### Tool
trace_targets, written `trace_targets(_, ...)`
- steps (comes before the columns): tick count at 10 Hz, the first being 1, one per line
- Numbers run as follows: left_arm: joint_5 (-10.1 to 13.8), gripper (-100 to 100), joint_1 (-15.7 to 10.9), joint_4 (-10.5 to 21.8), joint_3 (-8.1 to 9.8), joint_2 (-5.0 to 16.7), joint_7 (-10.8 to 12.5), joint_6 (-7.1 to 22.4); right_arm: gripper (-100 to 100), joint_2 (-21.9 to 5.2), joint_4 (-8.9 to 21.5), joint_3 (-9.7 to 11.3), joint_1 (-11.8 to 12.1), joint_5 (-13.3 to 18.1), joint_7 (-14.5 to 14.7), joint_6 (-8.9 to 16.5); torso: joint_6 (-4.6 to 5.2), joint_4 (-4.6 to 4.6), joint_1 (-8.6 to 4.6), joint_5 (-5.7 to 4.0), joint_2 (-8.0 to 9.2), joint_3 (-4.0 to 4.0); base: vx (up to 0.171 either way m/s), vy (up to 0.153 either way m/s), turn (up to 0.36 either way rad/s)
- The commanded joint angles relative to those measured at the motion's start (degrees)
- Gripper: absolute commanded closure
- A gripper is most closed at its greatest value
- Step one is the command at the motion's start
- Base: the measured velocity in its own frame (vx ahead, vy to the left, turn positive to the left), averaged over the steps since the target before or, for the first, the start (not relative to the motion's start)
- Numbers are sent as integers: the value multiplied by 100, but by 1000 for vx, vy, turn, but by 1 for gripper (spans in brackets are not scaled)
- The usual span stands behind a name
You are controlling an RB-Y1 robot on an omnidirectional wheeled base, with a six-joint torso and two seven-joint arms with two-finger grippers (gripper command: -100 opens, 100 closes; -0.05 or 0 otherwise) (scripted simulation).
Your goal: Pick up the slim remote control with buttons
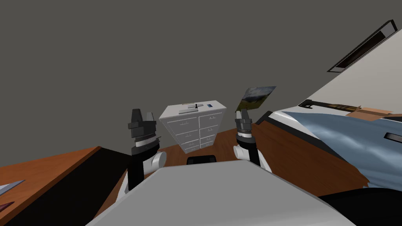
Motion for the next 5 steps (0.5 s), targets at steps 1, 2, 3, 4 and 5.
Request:
trace_targets(1, -21, -100, -109, 64, 27, 204, 26, 86, 0, 0, 0, 0, 0, 0, 0, 0, 0, 0, 0, 0, 0, 0, 1, -1, -23)
trace_targets(2, -42, -100, -220, 130, 53, 355, 51, 175, 0, 0, 0, 0, 0, 0, 0, 0, 1, 0, 1, 0, -1, -1, 3, -2, -43)
trace_targets(3, -68, -100, -368, 217, 87, 511, 84, 295, 0, 0, 0, 0, 0, 0, 0, 0, 1, -1, 2, 0, -2, -1, 1, -3, -39)
trace_targets(4, -99, -100, -549, 324, 129, 665, 123, 445, 0, 0, 0, 0, 0, 0, 0, 0, 1, -1, 1, 0, -2, -2, -2, -5, -44)
trace_targets(5, -132, -100, -718, 450, 176, 813, 166, 622, 0, 0, 0, 0, 0, 0, 0, 0, 1, -1, 0, 0, -2, -2, -8, -11, -55)
